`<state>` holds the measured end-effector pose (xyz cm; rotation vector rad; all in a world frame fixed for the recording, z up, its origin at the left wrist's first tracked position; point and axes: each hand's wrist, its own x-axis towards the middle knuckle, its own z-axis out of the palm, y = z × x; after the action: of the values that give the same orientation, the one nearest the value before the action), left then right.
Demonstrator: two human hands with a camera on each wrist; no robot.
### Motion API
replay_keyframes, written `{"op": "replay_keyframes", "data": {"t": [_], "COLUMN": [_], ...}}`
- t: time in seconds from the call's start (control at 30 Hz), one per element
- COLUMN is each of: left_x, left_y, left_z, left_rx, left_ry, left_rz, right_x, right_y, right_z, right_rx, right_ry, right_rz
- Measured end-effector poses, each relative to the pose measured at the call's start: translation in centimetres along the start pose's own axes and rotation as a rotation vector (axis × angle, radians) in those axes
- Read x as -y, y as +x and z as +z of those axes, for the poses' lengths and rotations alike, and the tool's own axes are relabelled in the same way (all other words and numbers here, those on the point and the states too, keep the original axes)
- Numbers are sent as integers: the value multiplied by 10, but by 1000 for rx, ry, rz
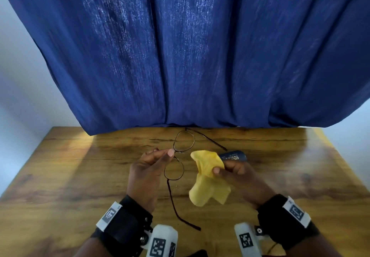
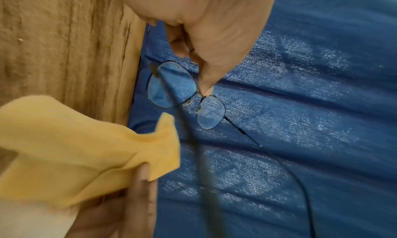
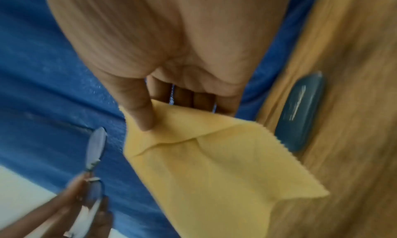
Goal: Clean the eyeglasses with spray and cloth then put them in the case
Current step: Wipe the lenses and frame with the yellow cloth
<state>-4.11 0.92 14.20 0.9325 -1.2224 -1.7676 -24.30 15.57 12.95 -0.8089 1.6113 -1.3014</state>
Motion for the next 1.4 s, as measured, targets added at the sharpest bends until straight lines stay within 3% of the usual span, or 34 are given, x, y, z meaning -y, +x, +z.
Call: {"op": "replay_keyframes", "data": {"t": [0.13, 0.27, 0.5, 0.73, 0.93, 1.03, 1.17, 1.3, 1.4], "left_x": [8, 21, 43, 62, 69, 68, 55, 40, 30], "left_y": [-1, -2, -4, -2, 5, 10, 13, 17, 18], "left_z": [6, 16, 33, 41, 45, 45, 44, 30, 12], "left_rx": [12, 21, 9, -47, -66, -47, 3, 168, 323], "left_ry": [21, 55, 133, 162, 176, 165, 145, 150, 202], "left_rz": [-1, -86, -188, -235, -270, -278, -339, -487, -558], "right_x": [-25, -44, -109, -154, -148, -134, -93, -30, 7], "right_y": [-8, -20, -15, -4, -5, -6, -1, 2, 4], "right_z": [-17, -30, -50, -75, -76, -74, -65, -38, -13], "right_rx": [-91, -202, -272, -310, -294, -346, -383, -232, -85], "right_ry": [-103, -74, -111, -430, -710, -784, -583, -340, -281], "right_rz": [79, 111, 213, 329, 383, 254, -18, -229, -291]}}
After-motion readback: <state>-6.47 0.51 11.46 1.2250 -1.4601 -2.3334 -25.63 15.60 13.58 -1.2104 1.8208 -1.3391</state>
